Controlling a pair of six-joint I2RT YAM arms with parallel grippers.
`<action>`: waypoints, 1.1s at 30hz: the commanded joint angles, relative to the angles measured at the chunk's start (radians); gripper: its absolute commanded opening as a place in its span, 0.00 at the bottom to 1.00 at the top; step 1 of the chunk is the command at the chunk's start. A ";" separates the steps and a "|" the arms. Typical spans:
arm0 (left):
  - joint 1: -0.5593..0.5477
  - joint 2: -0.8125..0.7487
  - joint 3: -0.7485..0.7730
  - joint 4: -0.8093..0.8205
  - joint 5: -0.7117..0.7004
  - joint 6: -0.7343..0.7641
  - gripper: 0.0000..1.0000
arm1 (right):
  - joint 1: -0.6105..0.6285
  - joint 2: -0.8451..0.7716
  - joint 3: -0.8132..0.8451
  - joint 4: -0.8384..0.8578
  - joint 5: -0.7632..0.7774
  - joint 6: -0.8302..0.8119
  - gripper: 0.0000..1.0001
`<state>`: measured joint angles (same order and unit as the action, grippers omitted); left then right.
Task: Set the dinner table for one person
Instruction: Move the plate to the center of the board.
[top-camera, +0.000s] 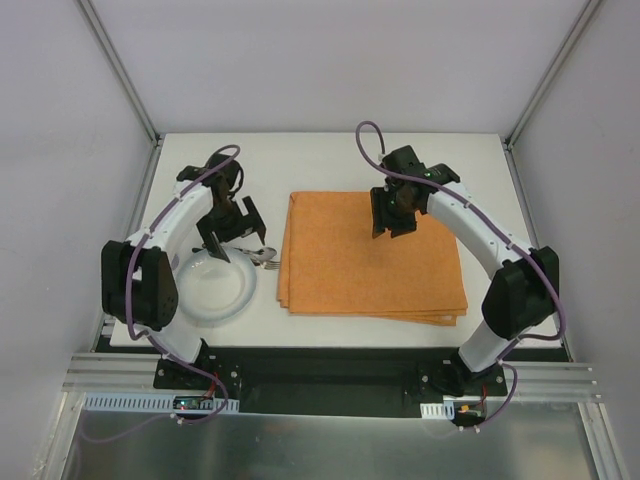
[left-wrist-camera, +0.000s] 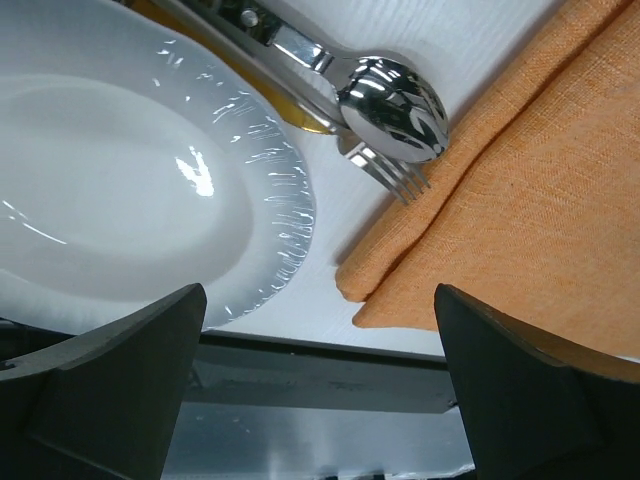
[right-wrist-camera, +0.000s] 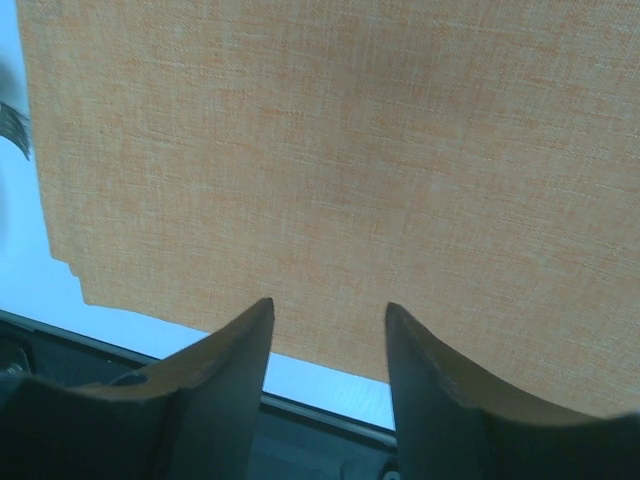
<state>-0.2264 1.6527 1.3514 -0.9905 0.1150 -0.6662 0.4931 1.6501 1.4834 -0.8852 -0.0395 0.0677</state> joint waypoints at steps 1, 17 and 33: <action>0.036 -0.122 -0.038 -0.011 -0.015 -0.009 0.99 | 0.005 0.023 0.035 0.011 -0.115 -0.017 0.49; 0.220 -0.616 -0.270 -0.048 -0.095 -0.157 0.99 | 0.117 0.367 0.372 0.067 -0.643 0.043 0.56; 0.285 -0.798 -0.417 -0.281 -0.267 -0.404 0.99 | 0.180 0.386 0.276 0.126 -0.757 0.072 0.57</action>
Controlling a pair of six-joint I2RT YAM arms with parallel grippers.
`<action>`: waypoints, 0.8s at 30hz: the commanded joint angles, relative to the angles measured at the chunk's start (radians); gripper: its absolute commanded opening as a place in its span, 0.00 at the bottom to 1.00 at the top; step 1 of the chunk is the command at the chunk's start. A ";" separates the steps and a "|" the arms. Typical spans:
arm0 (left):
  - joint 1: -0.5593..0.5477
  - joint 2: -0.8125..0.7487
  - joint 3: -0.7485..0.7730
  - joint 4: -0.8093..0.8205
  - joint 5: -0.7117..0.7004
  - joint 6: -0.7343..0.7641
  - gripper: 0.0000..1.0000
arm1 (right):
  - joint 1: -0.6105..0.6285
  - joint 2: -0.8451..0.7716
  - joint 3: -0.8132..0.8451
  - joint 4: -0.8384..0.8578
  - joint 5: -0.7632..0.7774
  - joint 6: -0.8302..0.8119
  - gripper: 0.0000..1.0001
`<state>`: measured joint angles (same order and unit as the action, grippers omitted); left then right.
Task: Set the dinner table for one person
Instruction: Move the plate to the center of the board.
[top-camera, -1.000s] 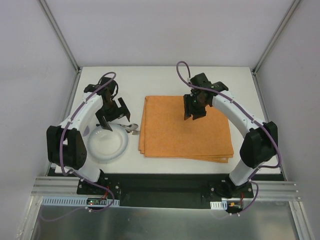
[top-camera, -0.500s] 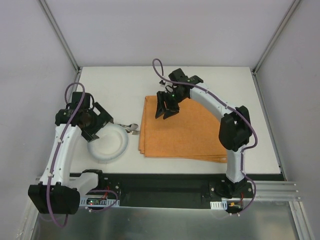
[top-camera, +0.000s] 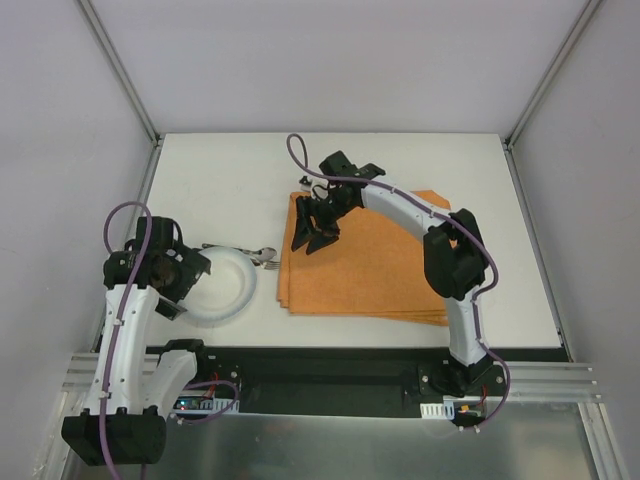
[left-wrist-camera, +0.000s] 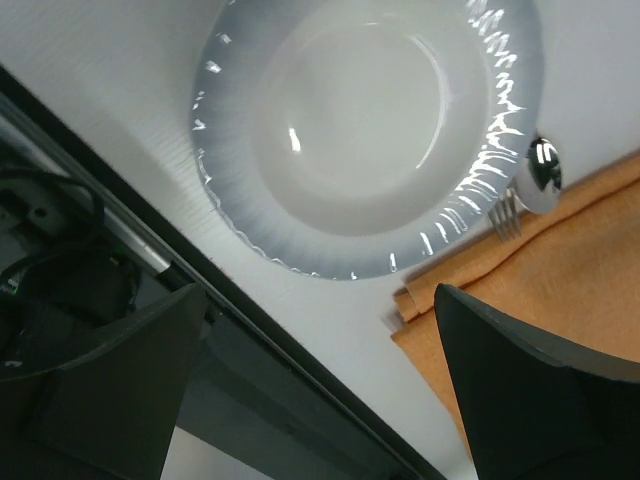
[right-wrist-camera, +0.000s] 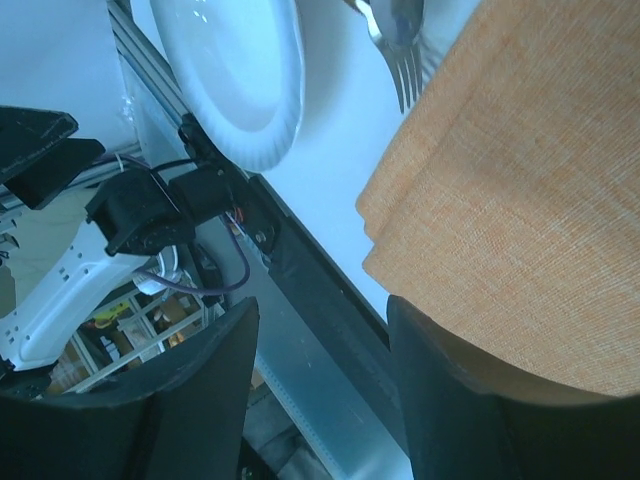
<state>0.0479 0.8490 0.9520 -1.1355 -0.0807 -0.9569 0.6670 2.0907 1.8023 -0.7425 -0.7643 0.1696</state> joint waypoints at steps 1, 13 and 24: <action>0.012 0.008 -0.024 -0.145 -0.083 -0.126 0.99 | 0.006 -0.067 -0.055 -0.026 -0.027 -0.038 0.57; 0.036 0.165 -0.075 -0.116 -0.185 -0.335 0.99 | 0.006 -0.133 -0.130 -0.051 -0.010 -0.076 0.58; 0.043 0.202 -0.225 0.232 0.057 -0.212 0.99 | 0.023 0.037 -0.006 0.061 -0.124 -0.019 0.61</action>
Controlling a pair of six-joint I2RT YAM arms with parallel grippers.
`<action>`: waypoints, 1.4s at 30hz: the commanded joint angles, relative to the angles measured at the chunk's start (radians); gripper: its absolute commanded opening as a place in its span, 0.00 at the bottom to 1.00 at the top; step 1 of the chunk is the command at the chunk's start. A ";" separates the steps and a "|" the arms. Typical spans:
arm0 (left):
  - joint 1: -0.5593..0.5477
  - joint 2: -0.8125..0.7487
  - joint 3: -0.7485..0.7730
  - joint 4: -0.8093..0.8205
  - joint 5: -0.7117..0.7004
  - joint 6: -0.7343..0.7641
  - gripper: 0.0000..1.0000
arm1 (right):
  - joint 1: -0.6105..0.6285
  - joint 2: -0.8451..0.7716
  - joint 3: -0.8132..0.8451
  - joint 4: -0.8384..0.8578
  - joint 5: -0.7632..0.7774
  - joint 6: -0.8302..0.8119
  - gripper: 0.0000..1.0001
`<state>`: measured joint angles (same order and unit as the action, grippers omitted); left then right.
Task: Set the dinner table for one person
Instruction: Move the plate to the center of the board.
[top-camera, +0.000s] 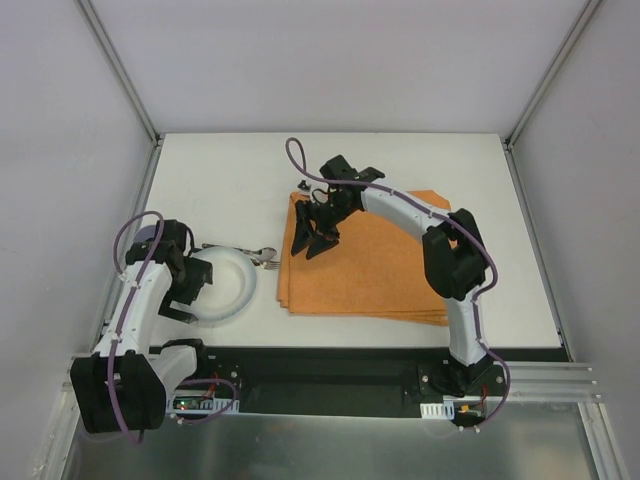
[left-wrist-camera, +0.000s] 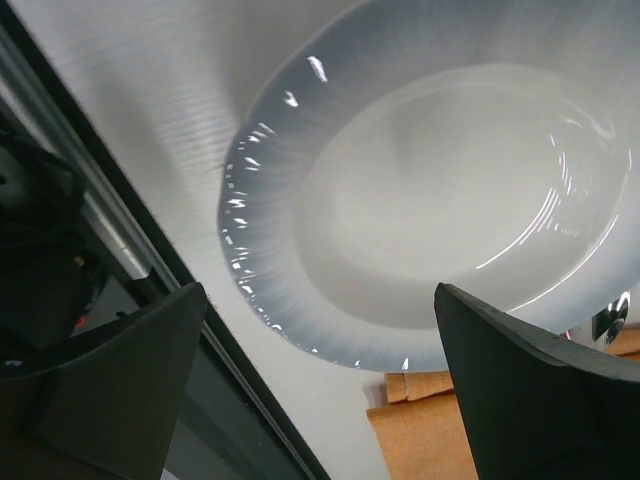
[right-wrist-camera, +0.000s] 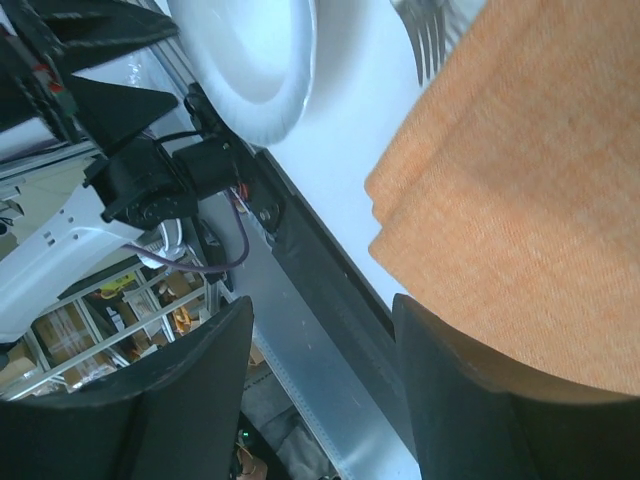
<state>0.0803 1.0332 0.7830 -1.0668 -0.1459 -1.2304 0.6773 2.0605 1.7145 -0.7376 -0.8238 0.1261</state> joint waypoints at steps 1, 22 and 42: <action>0.010 0.019 -0.065 0.191 0.171 0.074 0.99 | 0.018 0.081 0.097 0.058 -0.069 0.027 0.61; 0.006 0.433 0.025 0.487 0.338 0.256 0.16 | 0.024 0.030 0.046 0.067 -0.025 0.020 0.61; -0.191 0.875 0.504 0.616 0.592 0.379 0.00 | 0.019 0.001 0.023 0.081 0.022 0.023 0.62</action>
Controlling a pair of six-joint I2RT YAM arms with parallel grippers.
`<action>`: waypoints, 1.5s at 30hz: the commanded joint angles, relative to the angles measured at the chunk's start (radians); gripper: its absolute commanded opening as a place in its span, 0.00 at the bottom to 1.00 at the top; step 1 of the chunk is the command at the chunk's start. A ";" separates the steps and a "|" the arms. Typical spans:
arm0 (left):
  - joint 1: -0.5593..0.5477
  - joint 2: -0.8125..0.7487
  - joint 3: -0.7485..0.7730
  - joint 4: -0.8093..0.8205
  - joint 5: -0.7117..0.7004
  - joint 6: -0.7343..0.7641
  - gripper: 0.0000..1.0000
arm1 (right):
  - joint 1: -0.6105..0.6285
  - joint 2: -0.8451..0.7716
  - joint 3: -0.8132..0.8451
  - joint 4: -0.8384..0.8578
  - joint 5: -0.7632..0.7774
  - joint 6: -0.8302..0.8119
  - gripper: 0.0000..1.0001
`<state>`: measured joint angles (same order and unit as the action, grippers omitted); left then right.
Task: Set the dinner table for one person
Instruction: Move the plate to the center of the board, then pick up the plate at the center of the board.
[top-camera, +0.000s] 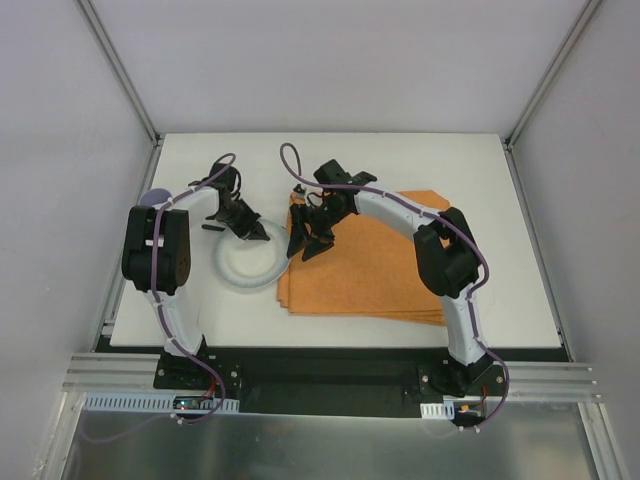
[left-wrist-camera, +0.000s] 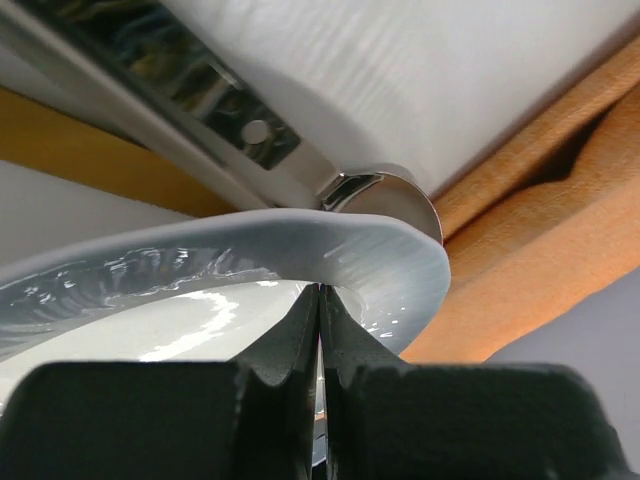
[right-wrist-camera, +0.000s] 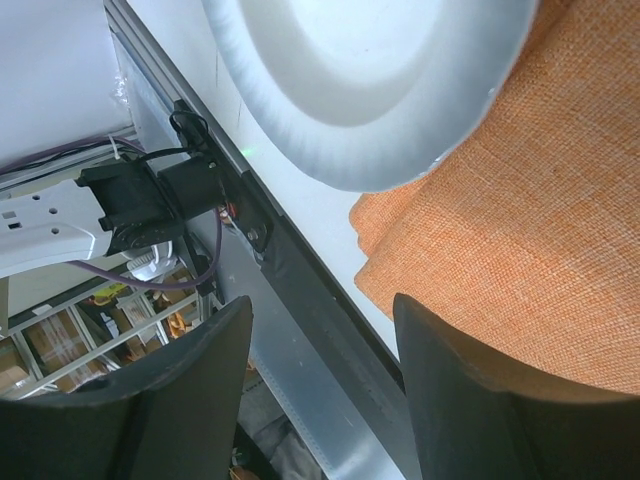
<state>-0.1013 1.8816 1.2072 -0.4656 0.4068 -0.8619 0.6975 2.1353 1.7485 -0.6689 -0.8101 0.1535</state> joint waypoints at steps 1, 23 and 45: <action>-0.009 0.027 0.087 0.013 0.038 0.006 0.01 | -0.003 -0.074 -0.010 0.012 0.008 -0.006 0.62; 0.130 -0.479 -0.144 -0.113 -0.198 0.032 0.88 | -0.042 0.046 0.060 0.064 0.057 -0.009 0.62; 0.222 -0.404 -0.400 0.154 -0.010 0.106 0.82 | -0.066 0.201 0.124 0.256 -0.014 0.159 0.59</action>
<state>0.1131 1.4719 0.8021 -0.3515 0.3721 -0.7910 0.6361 2.3257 1.8252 -0.4725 -0.7929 0.2718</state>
